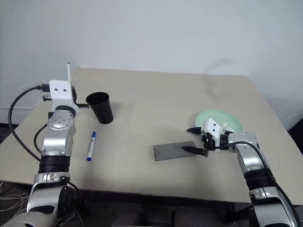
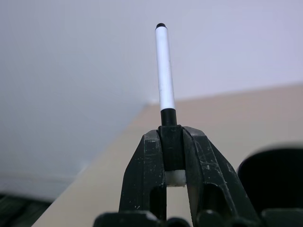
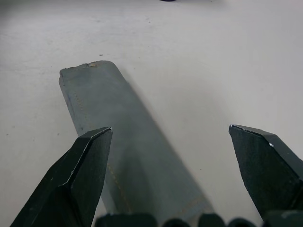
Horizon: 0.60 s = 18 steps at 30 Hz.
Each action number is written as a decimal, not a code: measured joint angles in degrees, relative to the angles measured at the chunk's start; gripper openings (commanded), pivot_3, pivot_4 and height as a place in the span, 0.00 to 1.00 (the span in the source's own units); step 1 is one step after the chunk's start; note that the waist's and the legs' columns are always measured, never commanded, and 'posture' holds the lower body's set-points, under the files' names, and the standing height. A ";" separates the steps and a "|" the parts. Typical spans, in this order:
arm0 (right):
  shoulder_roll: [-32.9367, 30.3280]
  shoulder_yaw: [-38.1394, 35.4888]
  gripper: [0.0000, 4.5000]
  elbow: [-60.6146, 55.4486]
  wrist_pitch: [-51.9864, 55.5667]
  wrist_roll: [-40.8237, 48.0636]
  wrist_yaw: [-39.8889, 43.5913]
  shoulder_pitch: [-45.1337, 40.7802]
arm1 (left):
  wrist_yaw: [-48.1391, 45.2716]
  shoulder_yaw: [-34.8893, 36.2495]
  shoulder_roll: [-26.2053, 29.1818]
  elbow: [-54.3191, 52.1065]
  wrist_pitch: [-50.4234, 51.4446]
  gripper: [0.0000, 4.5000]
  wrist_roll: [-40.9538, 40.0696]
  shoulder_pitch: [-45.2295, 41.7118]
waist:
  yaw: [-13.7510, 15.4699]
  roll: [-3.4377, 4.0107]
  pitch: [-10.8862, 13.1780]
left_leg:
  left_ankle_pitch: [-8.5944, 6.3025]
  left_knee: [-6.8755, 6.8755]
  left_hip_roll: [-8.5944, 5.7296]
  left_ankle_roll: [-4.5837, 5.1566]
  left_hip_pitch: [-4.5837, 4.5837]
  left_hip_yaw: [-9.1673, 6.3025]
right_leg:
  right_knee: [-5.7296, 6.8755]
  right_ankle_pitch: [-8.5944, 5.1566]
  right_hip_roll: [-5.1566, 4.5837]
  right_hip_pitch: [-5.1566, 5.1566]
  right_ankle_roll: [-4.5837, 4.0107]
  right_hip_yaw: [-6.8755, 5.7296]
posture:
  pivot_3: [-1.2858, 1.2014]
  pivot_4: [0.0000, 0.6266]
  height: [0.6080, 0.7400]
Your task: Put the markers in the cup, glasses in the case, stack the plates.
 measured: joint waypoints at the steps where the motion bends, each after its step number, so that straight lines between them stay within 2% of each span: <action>1: 0.01 0.00 0.95 0.02 -0.02 0.00 0.00 -0.09 | -0.99 -0.53 -0.43 1.08 -1.44 0.03 -0.16 -1.31 | 0.02 0.00 0.00 | 0.00 0.00 -0.02 0.00 -0.02 0.01 | -0.01 0.00 -0.02 -0.02 0.00 -0.05 | 0.52 0.00 1.00; 9: 0.35 0.02 0.95 0.31 -0.05 -0.05 -0.09 -0.45 | -2.99 -3.59 -3.54 13.90 -9.66 0.03 0.43 -6.19 | -0.17 0.01 0.00 | 0.13 0.00 -0.04 0.22 -0.02 0.07 | -0.04 0.00 0.09 -0.01 0.01 -0.10 | 0.52 0.00 1.00; 14: 0.27 -0.01 0.95 0.32 -0.13 -0.05 -0.53 -0.43 | -2.82 -4.25 -3.73 16.90 -13.15 0.03 0.96 -6.36 | -0.17 0.01 0.00 | 0.13 0.00 -0.01 0.24 -0.02 0.07 | -0.03 0.01 0.11 -0.01 0.02 -0.10 | 0.52 0.00 1.00; 15: 0.22 -0.03 0.95 0.32 -0.19 -0.05 -0.58 -0.41 | -2.65 -4.34 -3.73 17.10 -14.03 0.19 1.13 -6.35 | -0.17 0.01 0.00 | 0.13 0.00 -0.01 0.24 -0.02 0.07 | -0.03 0.01 0.11 -0.01 0.02 -0.10 | 0.52 0.00 1.00; 18: 0.07 -0.03 0.95 0.32 -0.33 -0.04 -0.62 -0.39 | -2.20 -4.72 -3.73 17.35 -15.90 0.39 1.85 -6.33 | -0.13 0.01 0.00 | 0.14 0.00 -0.02 0.26 -0.02 0.07 | -0.03 0.02 0.11 0.01 0.04 -0.10 | 0.52 0.00 1.00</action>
